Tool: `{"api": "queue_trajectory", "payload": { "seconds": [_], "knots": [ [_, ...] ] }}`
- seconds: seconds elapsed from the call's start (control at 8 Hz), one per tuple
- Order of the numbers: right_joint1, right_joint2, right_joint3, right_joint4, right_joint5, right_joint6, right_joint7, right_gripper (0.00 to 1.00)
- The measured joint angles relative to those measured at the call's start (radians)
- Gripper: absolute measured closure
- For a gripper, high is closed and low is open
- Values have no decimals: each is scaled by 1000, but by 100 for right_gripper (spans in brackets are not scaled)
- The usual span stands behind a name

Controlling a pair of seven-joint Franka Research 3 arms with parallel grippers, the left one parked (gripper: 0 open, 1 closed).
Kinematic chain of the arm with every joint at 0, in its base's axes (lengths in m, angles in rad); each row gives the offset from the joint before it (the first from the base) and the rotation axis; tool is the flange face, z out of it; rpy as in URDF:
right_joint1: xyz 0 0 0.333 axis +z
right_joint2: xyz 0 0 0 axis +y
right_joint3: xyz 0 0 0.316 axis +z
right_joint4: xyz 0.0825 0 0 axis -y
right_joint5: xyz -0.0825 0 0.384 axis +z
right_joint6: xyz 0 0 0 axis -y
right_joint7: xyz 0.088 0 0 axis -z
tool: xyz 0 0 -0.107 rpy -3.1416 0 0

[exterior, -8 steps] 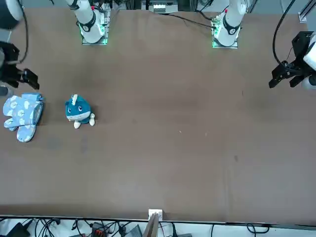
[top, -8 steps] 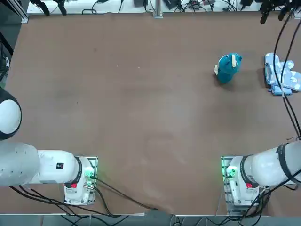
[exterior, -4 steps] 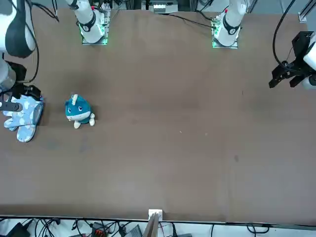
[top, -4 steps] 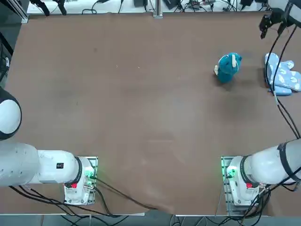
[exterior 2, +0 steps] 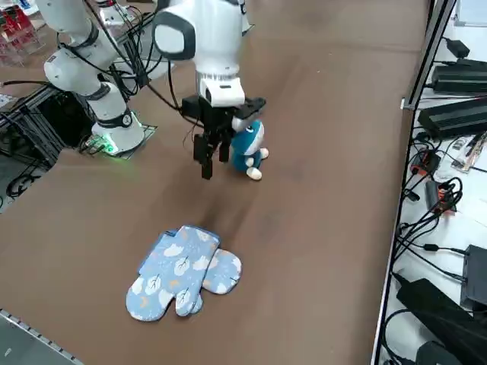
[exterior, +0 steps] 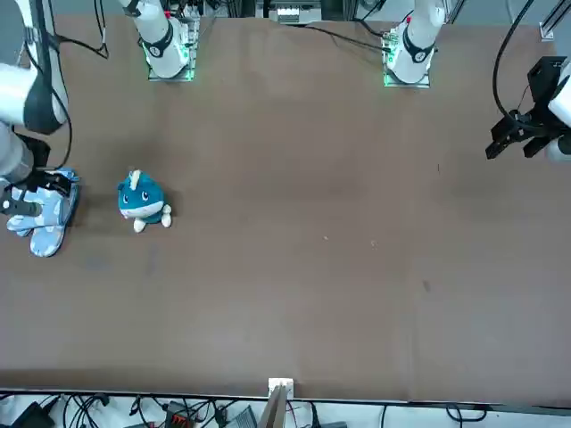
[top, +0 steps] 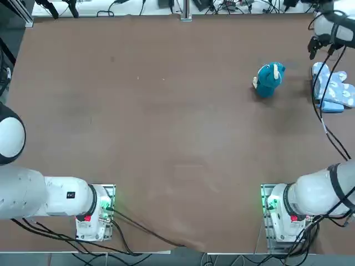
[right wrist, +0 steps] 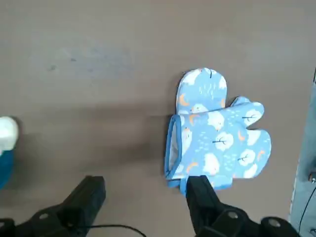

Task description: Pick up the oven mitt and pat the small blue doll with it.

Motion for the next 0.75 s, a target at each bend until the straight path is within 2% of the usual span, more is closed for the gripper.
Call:
{"api": "queue_trajectory", "payload": {
  "seconds": [0.25, 0.75],
  "knots": [
    [-39, 57, 0, -33, -33, 125, 1, 1],
    [-57, 146, 0, -34, -95, 233, 20, 3]
  ]
}}
